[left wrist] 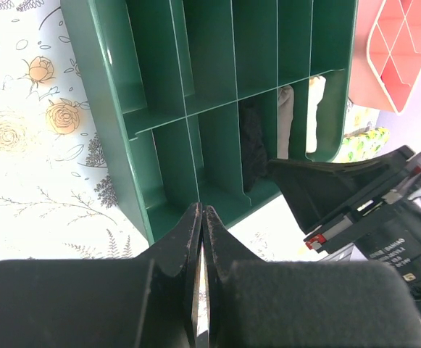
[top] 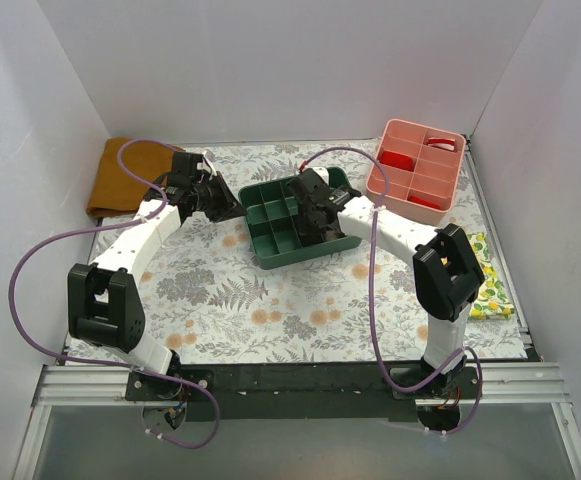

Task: Roll the underwear
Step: Place the underwear in the storage box.

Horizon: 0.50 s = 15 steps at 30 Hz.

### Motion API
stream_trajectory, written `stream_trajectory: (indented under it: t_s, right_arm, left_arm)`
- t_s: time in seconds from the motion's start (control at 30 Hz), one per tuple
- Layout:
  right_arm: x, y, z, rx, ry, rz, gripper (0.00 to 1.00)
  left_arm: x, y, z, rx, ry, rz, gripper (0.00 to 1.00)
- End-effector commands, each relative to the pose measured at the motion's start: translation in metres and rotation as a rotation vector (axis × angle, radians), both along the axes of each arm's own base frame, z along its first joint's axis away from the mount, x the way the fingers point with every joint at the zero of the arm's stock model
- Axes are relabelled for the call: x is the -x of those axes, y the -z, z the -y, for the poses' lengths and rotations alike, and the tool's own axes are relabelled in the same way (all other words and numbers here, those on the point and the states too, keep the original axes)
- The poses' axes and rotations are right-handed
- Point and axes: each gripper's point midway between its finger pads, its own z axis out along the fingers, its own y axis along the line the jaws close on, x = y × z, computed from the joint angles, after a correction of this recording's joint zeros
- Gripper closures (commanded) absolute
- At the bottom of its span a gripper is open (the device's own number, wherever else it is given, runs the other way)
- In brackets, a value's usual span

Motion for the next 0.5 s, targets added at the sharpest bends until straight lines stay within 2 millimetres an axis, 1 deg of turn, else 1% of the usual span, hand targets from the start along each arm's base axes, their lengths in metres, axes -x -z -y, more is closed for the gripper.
stream_trajectory:
  t_s: [0.0, 0.13, 0.17, 0.23, 0.27, 0.33, 0.4, 0.43, 0.47]
  right_arm:
    - [-0.025, -0.028, -0.017, -0.063, -0.019, 0.096, 0.97]
    - [-0.03, -0.025, -0.025, -0.088, -0.037, 0.094, 0.97]
    - [-0.031, -0.018, -0.027, -0.086, -0.039, 0.081, 0.97]
    - [-0.032, -0.012, -0.03, -0.092, -0.048, 0.057, 0.97]
    - [-0.032, -0.002, -0.031, -0.083, -0.054, 0.038, 0.97]
    - [-0.028, 0.008, -0.029, -0.065, -0.047, 0.007, 0.98]
    - [-0.022, 0.021, -0.028, -0.059, -0.045, -0.03, 0.98]
    - [-0.019, 0.025, -0.025, -0.055, -0.044, -0.044, 0.99]
    - [-0.012, 0.033, -0.02, -0.049, -0.034, -0.063, 0.99]
  left_arm:
    - [0.002, -0.019, -0.006, -0.001, -0.006, 0.064, 1.0]
    - [0.004, -0.018, -0.006, -0.002, -0.005, 0.058, 1.0]
    - [0.003, -0.019, -0.005, 0.0, -0.003, 0.061, 1.0]
    - [0.004, -0.018, -0.005, -0.001, -0.003, 0.058, 1.0]
    - [0.004, -0.017, -0.006, -0.002, -0.004, 0.055, 1.0]
    - [0.005, -0.016, -0.006, -0.002, -0.004, 0.054, 1.0]
    - [0.005, -0.016, -0.006, -0.002, -0.006, 0.052, 1.0]
    - [0.005, -0.016, -0.006, -0.003, -0.005, 0.054, 1.0]
    - [0.006, -0.014, -0.006, -0.004, -0.005, 0.049, 1.0]
